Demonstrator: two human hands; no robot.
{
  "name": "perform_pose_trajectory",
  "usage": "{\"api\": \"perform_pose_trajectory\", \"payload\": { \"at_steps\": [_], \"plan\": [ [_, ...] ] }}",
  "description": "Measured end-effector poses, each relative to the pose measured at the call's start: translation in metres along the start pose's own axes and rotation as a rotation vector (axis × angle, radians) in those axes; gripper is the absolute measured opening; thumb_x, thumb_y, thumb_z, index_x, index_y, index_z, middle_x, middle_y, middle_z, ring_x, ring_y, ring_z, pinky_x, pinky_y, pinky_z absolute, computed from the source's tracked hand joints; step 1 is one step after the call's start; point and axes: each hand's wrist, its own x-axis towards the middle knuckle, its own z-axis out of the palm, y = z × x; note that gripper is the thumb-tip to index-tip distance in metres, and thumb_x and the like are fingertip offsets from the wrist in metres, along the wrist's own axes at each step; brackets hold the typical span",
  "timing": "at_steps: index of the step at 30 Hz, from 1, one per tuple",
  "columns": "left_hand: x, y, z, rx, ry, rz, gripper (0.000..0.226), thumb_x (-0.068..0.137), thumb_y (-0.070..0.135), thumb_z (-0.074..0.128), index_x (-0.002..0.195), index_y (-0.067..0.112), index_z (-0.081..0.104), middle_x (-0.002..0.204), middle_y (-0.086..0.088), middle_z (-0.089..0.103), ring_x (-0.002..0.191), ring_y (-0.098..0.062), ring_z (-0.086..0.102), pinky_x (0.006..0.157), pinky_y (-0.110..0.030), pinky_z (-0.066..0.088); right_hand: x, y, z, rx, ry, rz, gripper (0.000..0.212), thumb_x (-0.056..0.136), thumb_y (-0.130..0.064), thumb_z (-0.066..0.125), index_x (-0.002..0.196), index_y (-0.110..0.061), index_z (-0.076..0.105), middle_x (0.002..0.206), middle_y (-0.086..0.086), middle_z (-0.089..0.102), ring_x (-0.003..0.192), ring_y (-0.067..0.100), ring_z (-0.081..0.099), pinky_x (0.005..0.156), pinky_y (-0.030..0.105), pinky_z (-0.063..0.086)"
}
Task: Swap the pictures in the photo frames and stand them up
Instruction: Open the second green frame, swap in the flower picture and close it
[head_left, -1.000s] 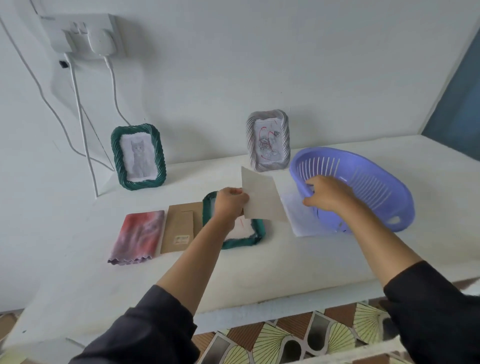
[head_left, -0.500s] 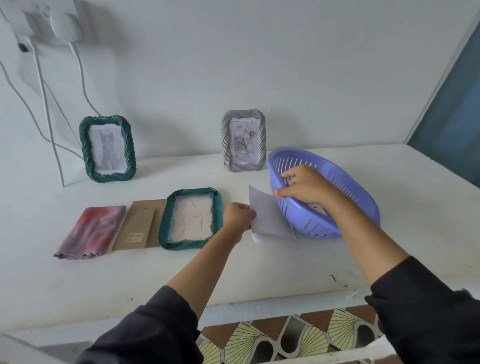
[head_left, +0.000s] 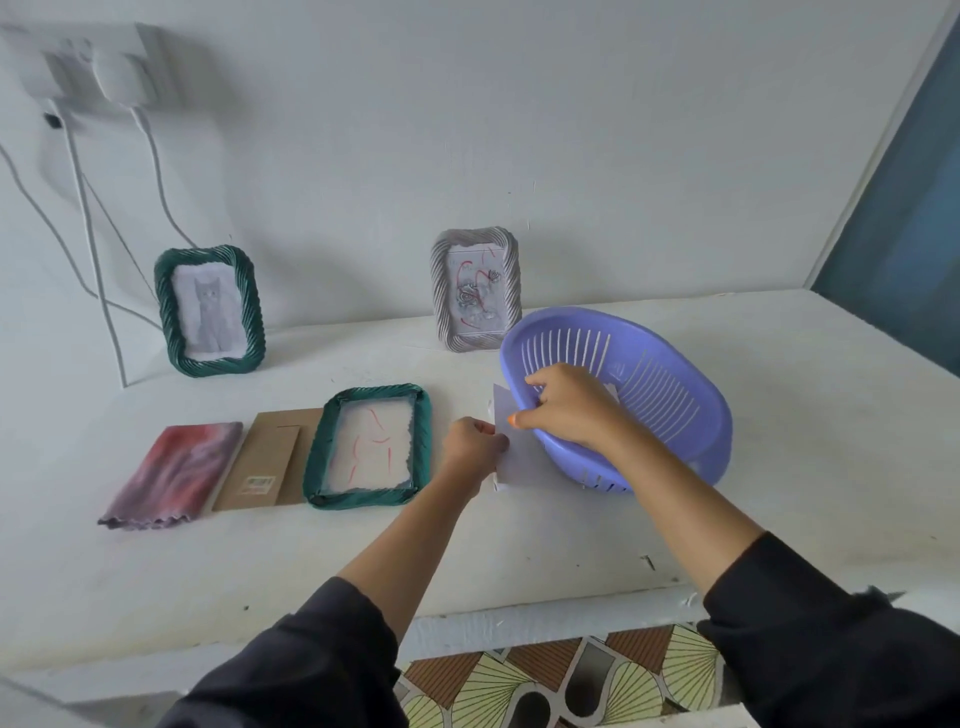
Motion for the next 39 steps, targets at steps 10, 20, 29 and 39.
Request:
{"api": "perform_pose_trajectory", "payload": {
  "at_steps": [10, 20, 29, 39],
  "plan": [
    [-0.008, 0.015, -0.003, 0.335, 0.212, 0.212, 0.040, 0.094, 0.033, 0.044, 0.119, 0.003, 0.055, 0.123, -0.016, 0.055, 0.116, -0.030, 0.050, 0.094, -0.034, 0.039, 0.005, 0.015, -0.016, -0.006, -0.018, 0.125, 0.056, 0.083, -0.051, 0.059, 0.106, -0.001, 0.058, 0.104, 0.013, 0.063, 0.098, 0.031, 0.060, 0.086, 0.041, 0.049],
    [-0.003, 0.043, -0.015, 0.067, -0.112, 0.313, 0.038, 0.089, 0.018, 0.059, 0.127, 0.016, 0.056, 0.076, -0.001, 0.059, 0.064, -0.015, 0.052, 0.083, -0.037, 0.053, 0.014, 0.048, -0.025, -0.539, -0.299, 0.540, 0.071, 0.078, -0.047, 0.068, 0.136, -0.016, 0.041, 0.138, 0.003, 0.048, 0.123, 0.026, 0.051, 0.093, 0.032, 0.042],
    [-0.001, 0.046, -0.017, 0.078, -0.139, 0.328, 0.043, 0.089, 0.016, 0.060, 0.131, 0.014, 0.053, 0.071, 0.003, 0.056, 0.063, -0.014, 0.051, 0.081, -0.034, 0.051, 0.013, 0.052, -0.027, -0.531, -0.105, 0.544, 0.040, 0.091, -0.006, 0.047, 0.131, -0.011, 0.047, 0.121, 0.007, 0.060, 0.110, 0.026, 0.058, 0.073, 0.028, 0.039],
    [-0.012, 0.055, -0.023, 0.096, 0.009, 0.380, 0.034, 0.091, 0.028, 0.055, 0.121, 0.016, 0.064, 0.116, -0.010, 0.066, 0.104, -0.021, 0.061, 0.087, -0.029, 0.044, 0.003, 0.031, -0.048, -0.474, 0.111, 0.451, 0.037, 0.091, -0.009, 0.044, 0.128, -0.006, 0.048, 0.127, 0.013, 0.055, 0.116, 0.031, 0.053, 0.083, 0.030, 0.043]
  ]
}}
